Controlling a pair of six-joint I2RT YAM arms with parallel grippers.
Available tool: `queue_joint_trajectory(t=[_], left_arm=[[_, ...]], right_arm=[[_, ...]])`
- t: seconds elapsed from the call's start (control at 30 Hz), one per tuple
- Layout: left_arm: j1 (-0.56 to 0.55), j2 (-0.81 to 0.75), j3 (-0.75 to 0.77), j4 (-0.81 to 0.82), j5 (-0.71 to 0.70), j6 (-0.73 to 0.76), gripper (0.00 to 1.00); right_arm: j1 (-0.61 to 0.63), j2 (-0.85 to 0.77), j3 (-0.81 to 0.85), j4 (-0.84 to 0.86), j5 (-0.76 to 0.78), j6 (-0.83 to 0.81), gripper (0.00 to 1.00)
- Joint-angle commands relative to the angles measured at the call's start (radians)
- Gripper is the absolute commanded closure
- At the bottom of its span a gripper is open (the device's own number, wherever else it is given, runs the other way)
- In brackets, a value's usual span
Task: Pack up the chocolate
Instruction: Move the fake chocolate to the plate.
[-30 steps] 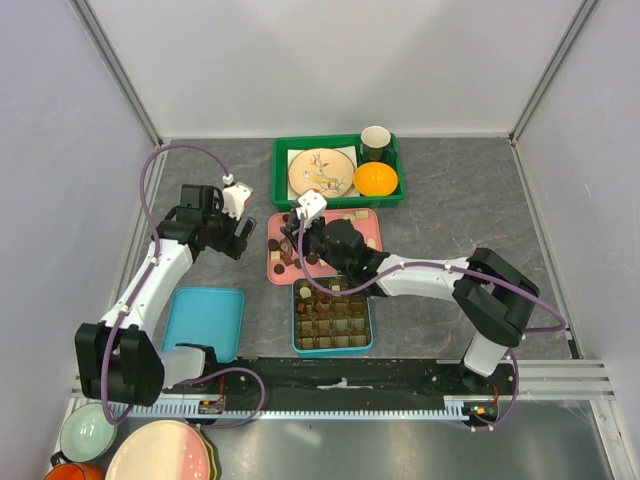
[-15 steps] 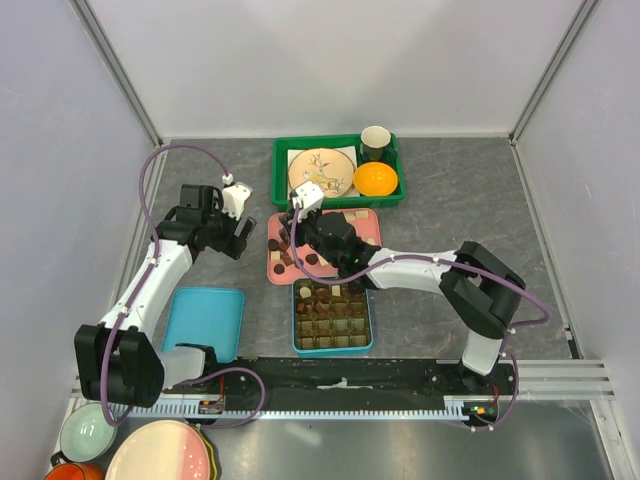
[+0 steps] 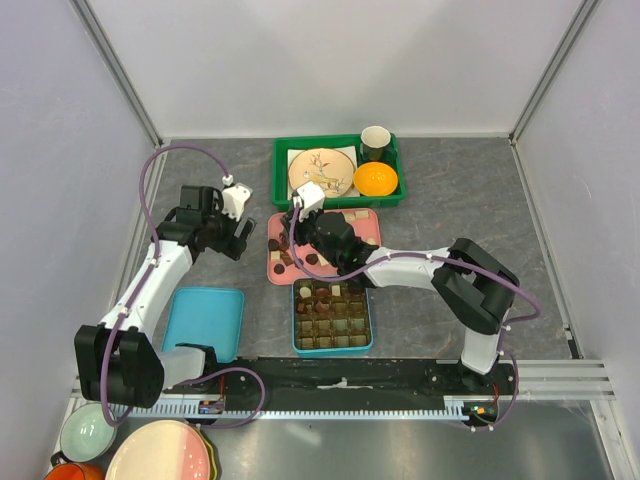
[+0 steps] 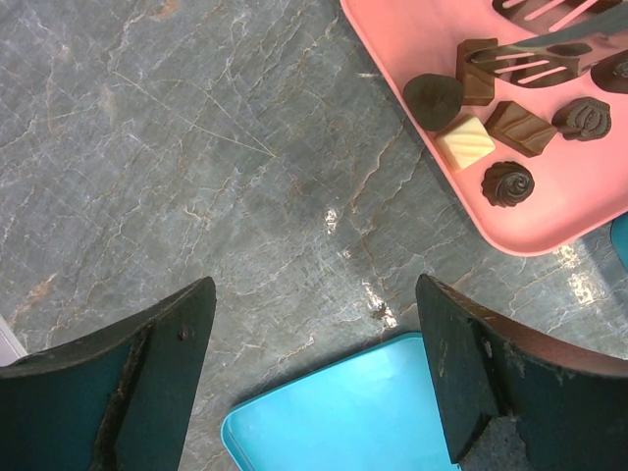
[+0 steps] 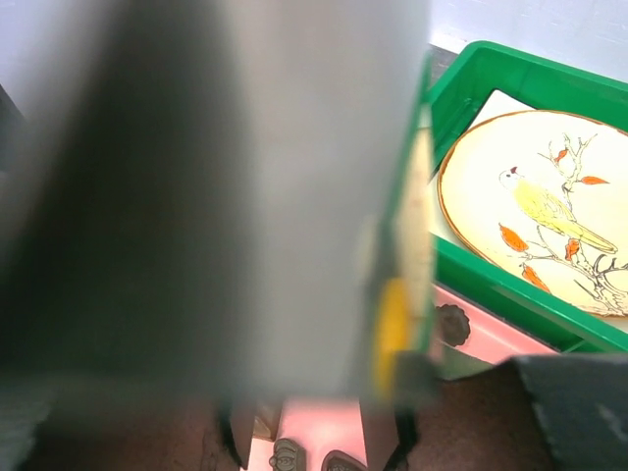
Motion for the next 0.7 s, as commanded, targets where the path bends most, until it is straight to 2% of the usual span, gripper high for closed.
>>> queue_joint_trajectory(t=[0.0, 0.17, 0.67], left_arm=[[0.008, -0.023, -0.008, 0.019, -0.004, 0.027, 0.10], [0.008, -0.024, -0.010, 0.021, -0.006, 0.030, 0.10], [0.008, -0.024, -0.017, 0.025, -0.010, 0.035, 0.11]], right_arm=[[-0.008, 0.017, 0.030, 0.073, 0.007, 0.008, 0.51], [-0.008, 0.026, 0.029, 0.088, -0.011, 0.025, 0.48], [-0.022, 0.072, 0.027, 0.046, -0.001, 0.045, 0.46]])
